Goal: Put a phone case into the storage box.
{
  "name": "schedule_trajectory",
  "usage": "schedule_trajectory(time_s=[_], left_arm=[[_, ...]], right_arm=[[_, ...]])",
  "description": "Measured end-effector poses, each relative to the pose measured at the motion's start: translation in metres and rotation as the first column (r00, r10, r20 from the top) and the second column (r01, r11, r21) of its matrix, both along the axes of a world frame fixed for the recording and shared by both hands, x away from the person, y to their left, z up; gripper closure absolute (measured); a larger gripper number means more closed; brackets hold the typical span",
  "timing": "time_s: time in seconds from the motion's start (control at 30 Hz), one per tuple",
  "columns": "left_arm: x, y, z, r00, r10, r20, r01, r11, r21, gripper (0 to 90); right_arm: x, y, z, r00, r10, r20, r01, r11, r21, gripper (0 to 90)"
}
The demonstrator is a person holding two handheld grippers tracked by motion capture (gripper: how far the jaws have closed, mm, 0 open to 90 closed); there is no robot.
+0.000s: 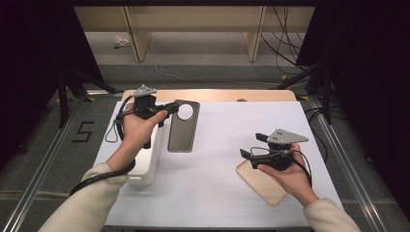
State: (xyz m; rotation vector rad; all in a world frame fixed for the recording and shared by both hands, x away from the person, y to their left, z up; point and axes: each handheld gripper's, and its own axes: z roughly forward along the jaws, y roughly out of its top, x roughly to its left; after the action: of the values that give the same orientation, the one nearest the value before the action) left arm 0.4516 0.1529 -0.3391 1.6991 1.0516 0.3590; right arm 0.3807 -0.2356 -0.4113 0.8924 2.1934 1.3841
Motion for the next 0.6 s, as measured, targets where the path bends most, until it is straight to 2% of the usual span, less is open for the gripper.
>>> schedule_trajectory(time_s=[0.37,0.6], left_arm=[[0.001,0.018,0.006,0.9999,0.013,0.010,-0.013,0.9999,-0.004,81.7],[0.002,0.027,0.015,0.9996,0.017,0.024,-0.016,0.9998,-0.013,81.7]], right_arm=[[-0.004,-0.011,0.000,0.9997,-0.025,0.002,0.025,0.9997,0.003,17.0],[-0.006,-0.017,0.000,0.9993,-0.038,0.005,0.038,0.9993,0.006,17.0]])
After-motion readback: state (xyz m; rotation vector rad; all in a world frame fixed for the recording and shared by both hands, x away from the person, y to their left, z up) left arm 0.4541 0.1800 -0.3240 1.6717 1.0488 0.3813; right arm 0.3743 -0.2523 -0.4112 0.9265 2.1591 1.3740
